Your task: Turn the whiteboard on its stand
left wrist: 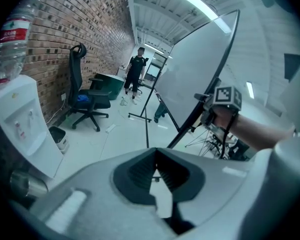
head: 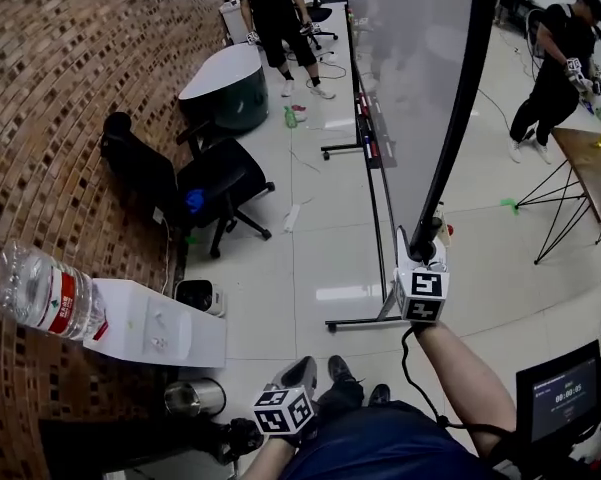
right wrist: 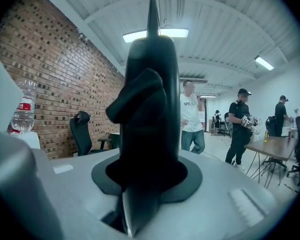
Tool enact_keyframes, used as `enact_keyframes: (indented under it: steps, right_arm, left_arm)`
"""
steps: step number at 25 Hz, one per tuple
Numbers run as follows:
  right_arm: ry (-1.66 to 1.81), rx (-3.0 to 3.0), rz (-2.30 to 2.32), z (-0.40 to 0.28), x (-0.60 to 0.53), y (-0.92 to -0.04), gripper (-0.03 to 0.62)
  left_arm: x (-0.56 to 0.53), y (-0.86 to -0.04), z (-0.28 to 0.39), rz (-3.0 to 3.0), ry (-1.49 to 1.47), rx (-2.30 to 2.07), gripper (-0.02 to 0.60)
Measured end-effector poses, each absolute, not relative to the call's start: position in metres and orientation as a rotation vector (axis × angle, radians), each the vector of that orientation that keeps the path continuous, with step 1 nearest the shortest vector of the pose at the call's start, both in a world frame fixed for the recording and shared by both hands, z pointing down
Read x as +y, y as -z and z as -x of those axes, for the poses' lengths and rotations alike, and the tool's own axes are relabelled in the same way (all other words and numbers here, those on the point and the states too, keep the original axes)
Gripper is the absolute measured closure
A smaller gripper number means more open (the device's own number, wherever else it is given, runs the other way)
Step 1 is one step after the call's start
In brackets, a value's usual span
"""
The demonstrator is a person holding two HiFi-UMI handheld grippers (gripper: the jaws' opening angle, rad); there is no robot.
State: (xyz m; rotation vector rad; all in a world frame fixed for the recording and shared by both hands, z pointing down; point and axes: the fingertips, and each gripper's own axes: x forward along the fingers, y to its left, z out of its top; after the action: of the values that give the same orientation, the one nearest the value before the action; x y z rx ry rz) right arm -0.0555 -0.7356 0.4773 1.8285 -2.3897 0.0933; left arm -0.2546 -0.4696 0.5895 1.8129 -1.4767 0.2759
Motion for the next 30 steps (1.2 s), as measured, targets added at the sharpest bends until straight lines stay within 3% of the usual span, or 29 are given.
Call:
enact_keyframes:
  steps: [30]
  right_arm:
    - [-0.124, -2.422, -1.812, 0.012, -0.580, -0.482, 0.454]
  left_arm:
    - [-0.321, -0.604, 0.246, -1.801, -0.246, -1.370, 0.575]
